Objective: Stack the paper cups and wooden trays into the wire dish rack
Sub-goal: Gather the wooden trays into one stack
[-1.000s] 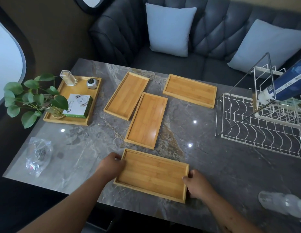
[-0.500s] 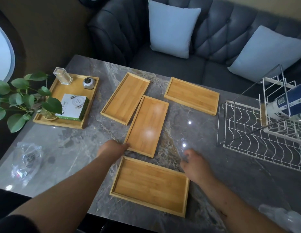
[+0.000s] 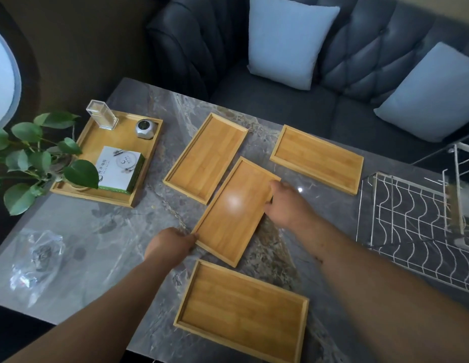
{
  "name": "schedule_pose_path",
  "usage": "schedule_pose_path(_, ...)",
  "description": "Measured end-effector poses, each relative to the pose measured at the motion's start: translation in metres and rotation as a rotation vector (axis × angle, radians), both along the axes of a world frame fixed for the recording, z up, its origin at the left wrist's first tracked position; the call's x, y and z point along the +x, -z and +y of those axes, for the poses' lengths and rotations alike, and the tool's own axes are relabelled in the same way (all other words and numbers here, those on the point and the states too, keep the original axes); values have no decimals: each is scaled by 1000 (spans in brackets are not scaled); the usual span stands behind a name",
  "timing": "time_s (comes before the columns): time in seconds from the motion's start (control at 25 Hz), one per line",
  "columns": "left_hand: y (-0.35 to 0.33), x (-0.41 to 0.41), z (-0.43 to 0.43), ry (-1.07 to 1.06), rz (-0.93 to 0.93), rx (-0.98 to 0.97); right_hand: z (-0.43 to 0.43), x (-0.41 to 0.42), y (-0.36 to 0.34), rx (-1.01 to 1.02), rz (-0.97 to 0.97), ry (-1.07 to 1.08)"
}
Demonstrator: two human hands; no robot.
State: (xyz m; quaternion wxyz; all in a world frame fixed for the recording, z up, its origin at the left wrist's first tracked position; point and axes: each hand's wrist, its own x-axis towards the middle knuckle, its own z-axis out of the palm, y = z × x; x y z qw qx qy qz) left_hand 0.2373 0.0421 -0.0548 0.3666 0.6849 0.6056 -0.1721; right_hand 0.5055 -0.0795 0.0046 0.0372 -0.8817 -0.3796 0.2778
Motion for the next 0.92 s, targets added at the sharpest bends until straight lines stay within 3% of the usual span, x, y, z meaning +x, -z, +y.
schedule_pose_path(0.12, -6, -10, -4, -66, -42, -70, 27, 16, 7, -35, 43, 30)
schedule_pose_path(0.32, -17, 2, -7, -247, -144, -391, 42, 27, 17, -107, 112, 54)
schedule_pose_path(0.48, -30, 11, -4, -383, -157, -558, 33, 28, 21, -87, 59, 56)
schedule_pose_path(0.68, -32, 11, -6, -509, -196, -540, 15, 30, 17, 9, -5, 113)
schedule_pose_path(0.92, -42, 17, -19, -579, -301, -408, -28, 30, -1, 280, 118, 350)
